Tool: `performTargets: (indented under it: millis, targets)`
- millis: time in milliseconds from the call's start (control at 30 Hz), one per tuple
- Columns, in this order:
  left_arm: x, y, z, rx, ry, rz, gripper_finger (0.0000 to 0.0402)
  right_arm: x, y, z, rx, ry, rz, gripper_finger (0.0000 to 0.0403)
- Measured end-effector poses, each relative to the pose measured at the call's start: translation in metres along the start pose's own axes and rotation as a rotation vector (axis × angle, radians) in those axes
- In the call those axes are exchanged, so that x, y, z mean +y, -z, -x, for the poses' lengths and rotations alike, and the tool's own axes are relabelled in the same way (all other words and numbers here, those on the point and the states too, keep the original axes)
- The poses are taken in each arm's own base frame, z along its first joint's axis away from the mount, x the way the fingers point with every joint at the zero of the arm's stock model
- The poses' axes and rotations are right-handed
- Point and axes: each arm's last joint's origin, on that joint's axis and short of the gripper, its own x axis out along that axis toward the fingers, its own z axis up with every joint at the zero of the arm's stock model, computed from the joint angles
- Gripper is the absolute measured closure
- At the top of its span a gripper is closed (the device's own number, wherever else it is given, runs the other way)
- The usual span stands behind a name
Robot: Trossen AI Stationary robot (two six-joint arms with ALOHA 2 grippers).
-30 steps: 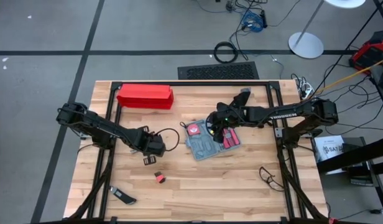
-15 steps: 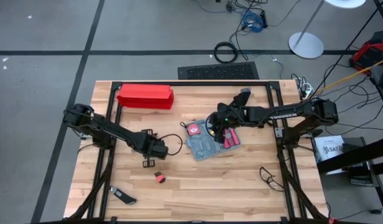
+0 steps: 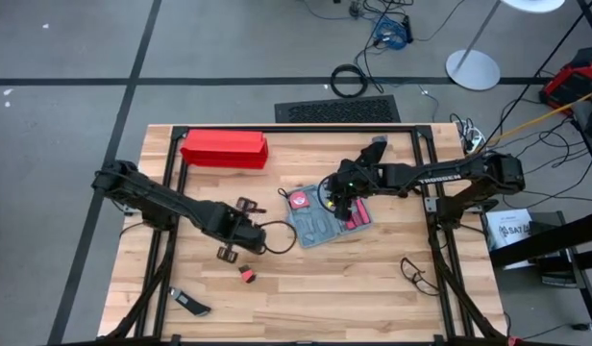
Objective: Prefit tool cases
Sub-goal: Put the orange pliers into the gray pre-fit tool case
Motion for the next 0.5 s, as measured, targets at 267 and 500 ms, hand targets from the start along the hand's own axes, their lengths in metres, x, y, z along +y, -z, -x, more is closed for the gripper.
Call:
performTargets:
  millis: [267, 500]
  targets:
    - [0.031, -0.024, -0.022, -0.042, -0.159, -0.513, 0.0362, -0.007, 0.009, 0.065, 0.012, 0.008, -0.113, 0.0277]
    - [0.072, -0.058, -0.055, -0.205, -0.303, -0.828, 0.0362, -0.011, 0.026, 0.136, -0.117, 0.107, -0.201, 0.0277]
